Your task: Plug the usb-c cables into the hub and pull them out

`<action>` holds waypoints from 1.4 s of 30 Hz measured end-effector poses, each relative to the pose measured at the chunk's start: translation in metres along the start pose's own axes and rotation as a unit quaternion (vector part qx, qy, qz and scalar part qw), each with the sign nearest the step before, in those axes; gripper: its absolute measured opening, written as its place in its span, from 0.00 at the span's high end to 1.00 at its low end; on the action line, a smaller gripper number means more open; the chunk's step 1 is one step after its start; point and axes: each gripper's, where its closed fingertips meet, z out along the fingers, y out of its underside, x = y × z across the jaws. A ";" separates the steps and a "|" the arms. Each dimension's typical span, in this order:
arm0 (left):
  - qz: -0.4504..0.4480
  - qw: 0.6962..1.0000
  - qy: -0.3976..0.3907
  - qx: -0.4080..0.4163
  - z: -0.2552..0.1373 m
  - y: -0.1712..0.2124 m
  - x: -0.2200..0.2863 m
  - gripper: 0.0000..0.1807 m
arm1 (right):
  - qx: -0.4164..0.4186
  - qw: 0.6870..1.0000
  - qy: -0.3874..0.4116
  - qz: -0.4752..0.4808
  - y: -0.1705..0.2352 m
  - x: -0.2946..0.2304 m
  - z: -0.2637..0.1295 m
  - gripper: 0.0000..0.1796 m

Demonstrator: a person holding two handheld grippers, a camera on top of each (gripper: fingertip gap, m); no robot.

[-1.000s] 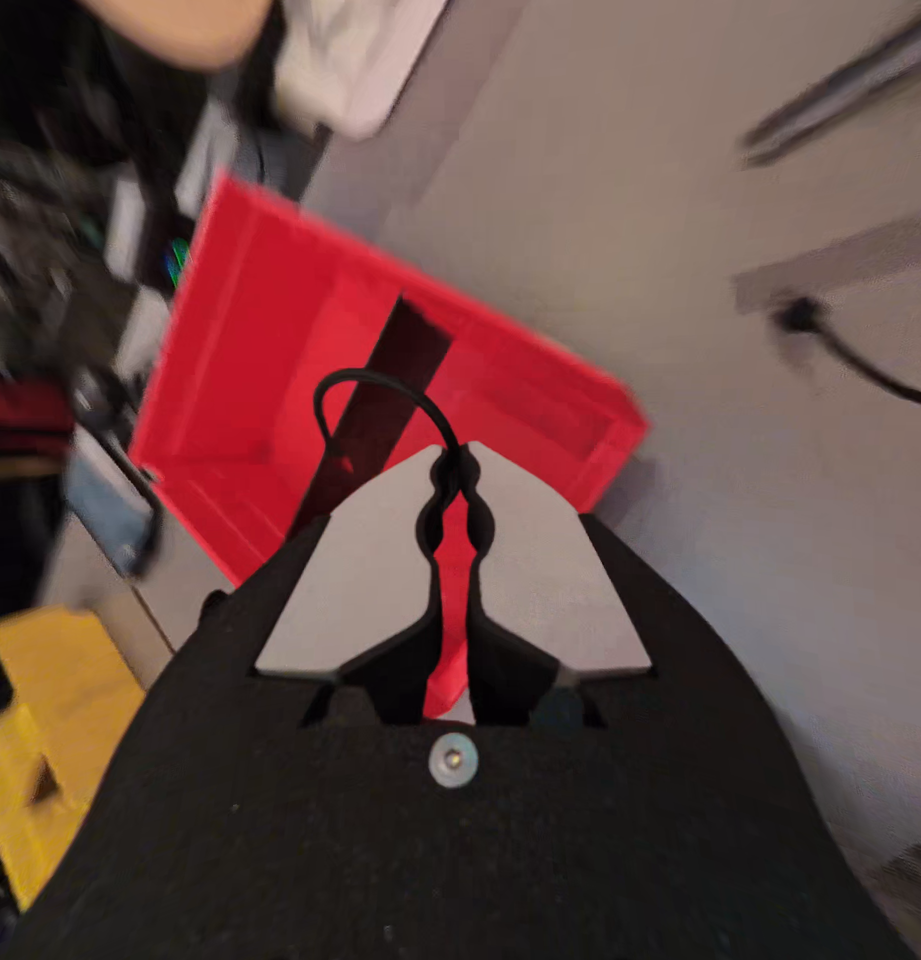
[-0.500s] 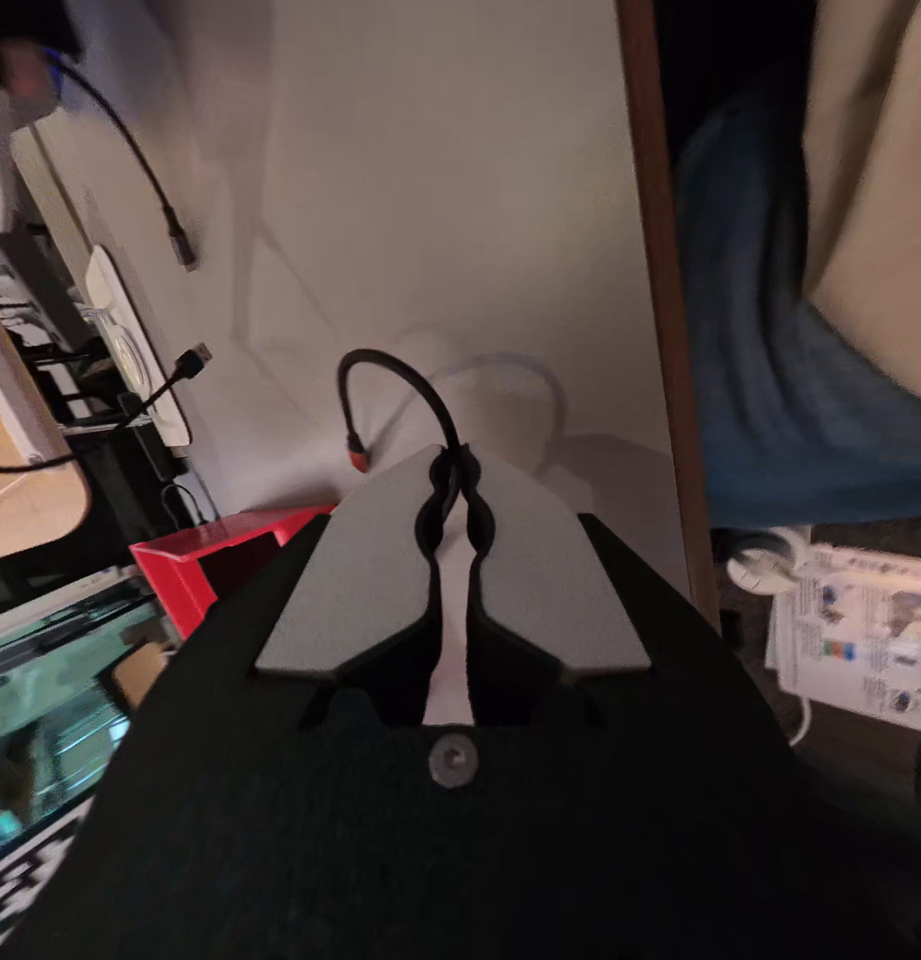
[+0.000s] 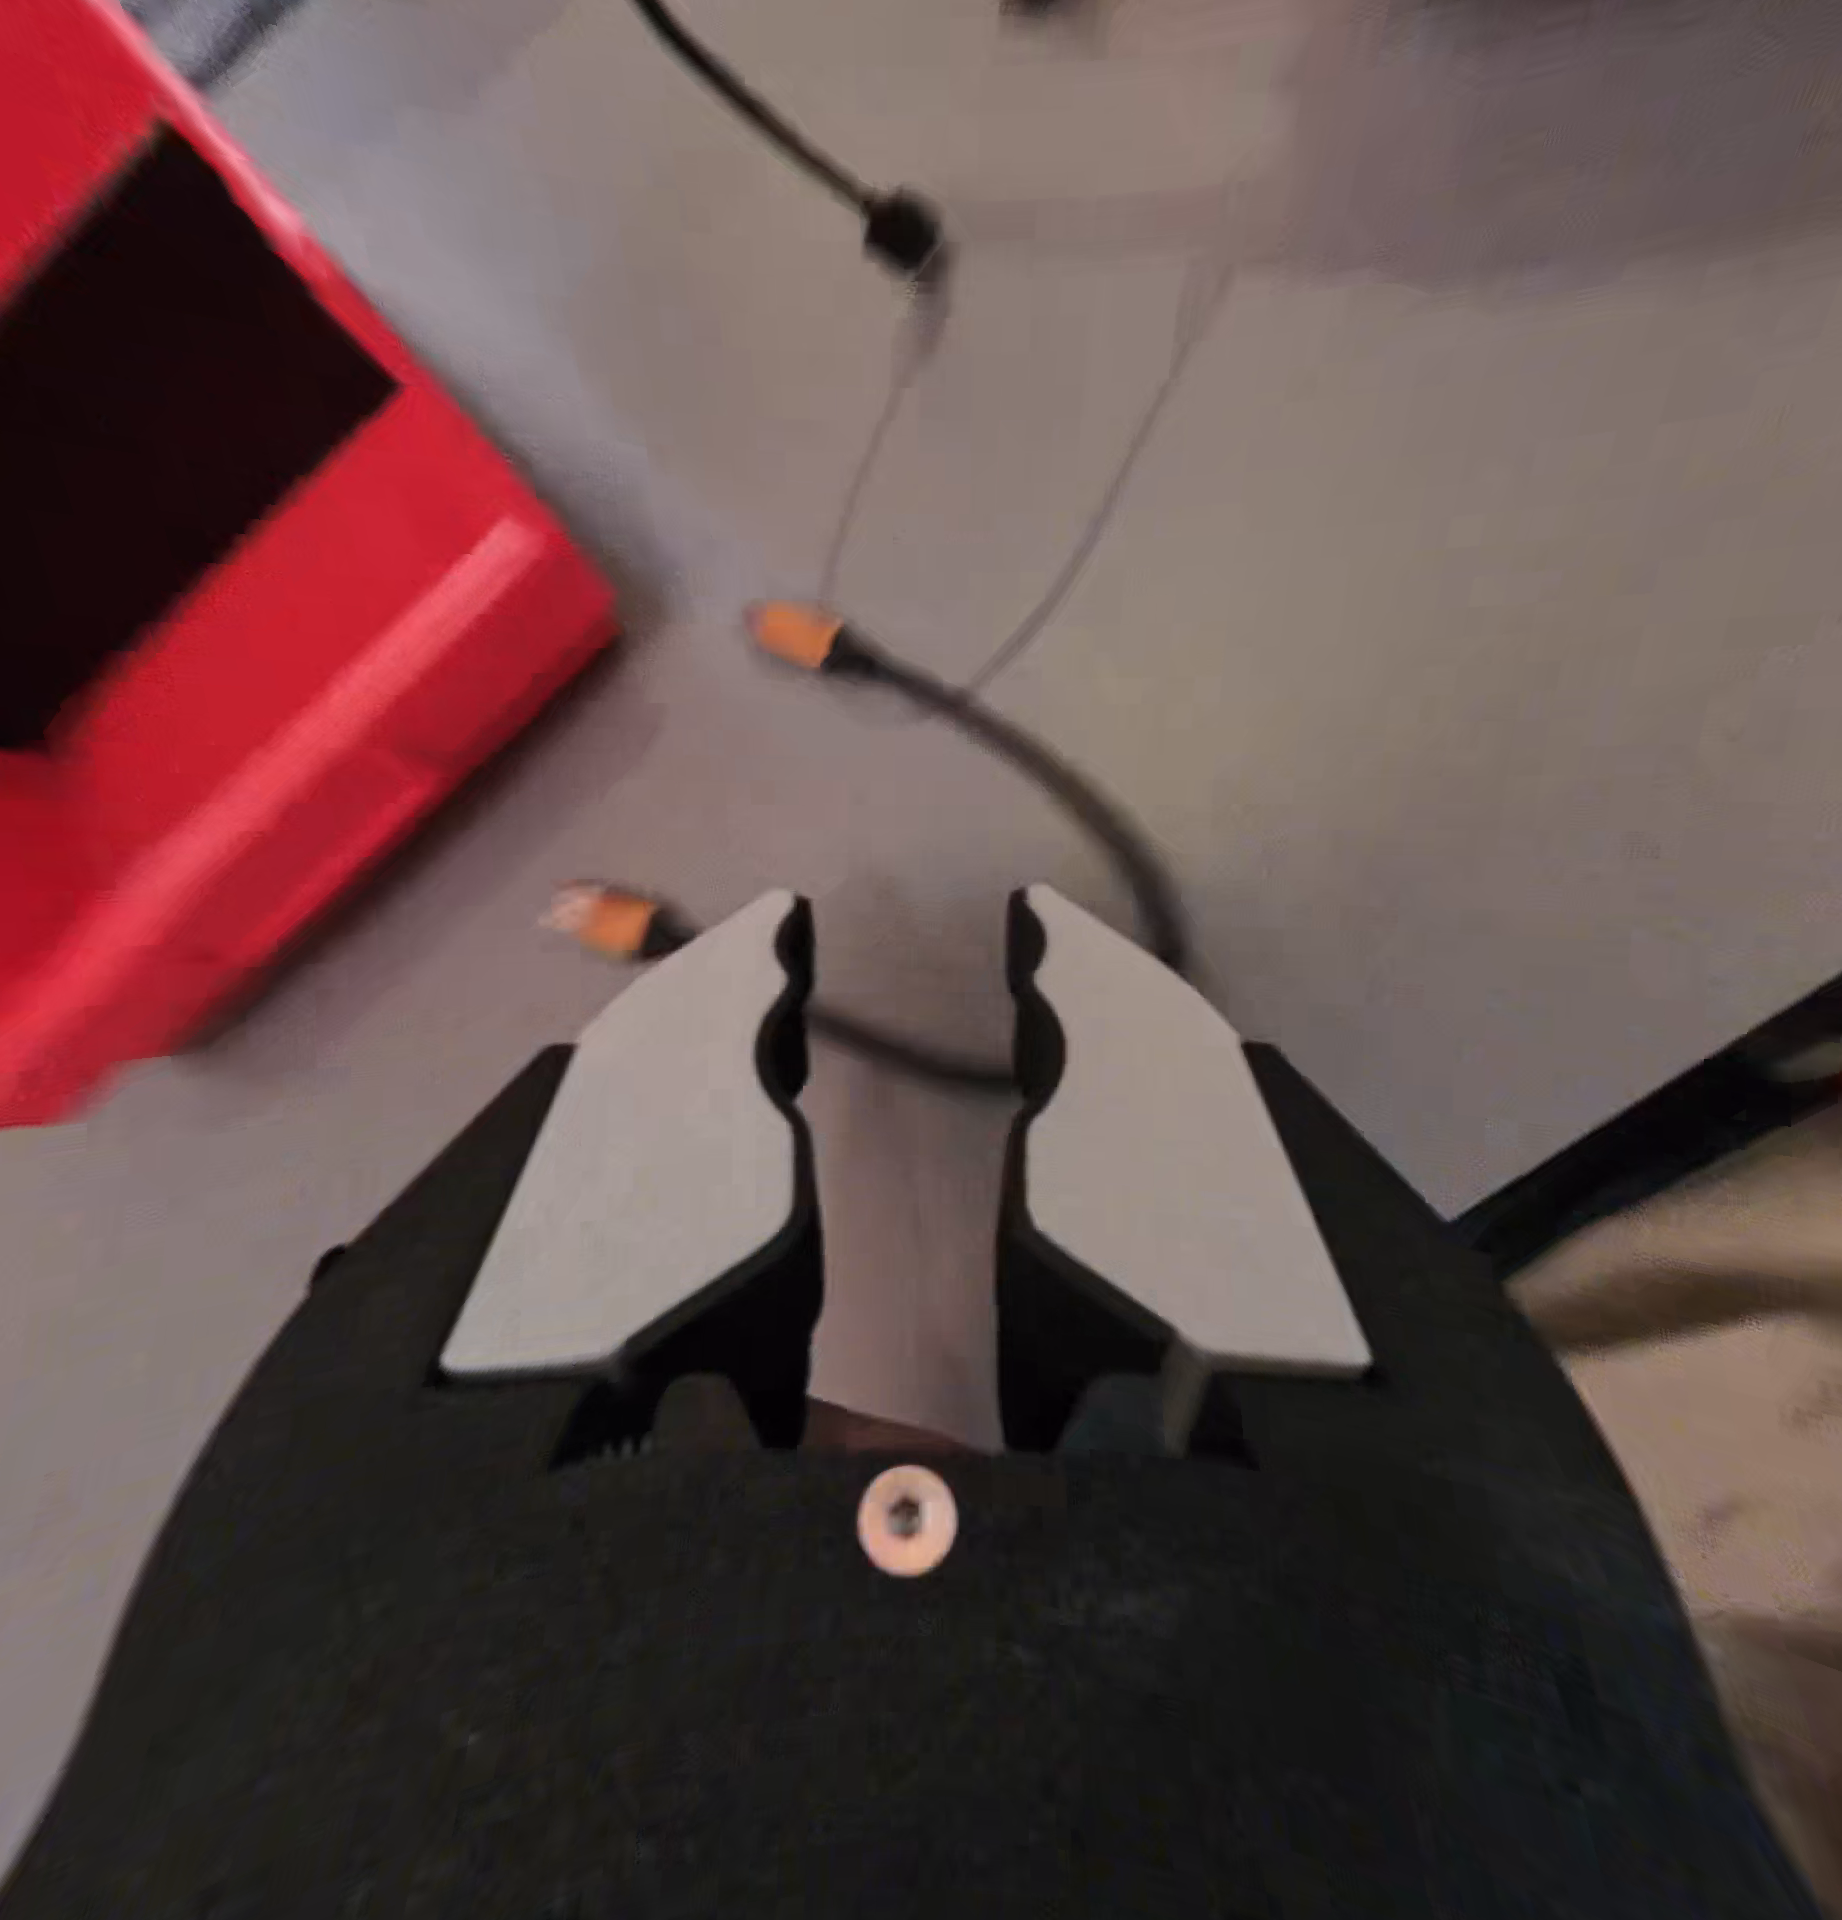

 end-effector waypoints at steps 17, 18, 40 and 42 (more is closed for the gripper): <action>-0.226 0.971 0.011 -0.073 0.089 -0.031 0.008 0.97 | 0.000 0.999 -0.033 -0.029 -0.004 -0.017 0.001 0.95; -0.211 0.975 0.035 -0.069 0.089 -0.034 0.015 0.97 | 0.000 0.999 -0.033 -0.029 -0.004 -0.017 0.001 0.95; 0.069 0.990 0.120 -0.014 -0.017 -0.100 0.017 0.99 | 0.057 0.974 -0.095 -0.195 -0.016 -0.064 -0.007 0.95; 0.089 0.986 0.134 -0.049 -0.014 -0.102 0.011 0.99 | 0.059 0.968 -0.089 -0.229 -0.017 -0.066 -0.008 0.95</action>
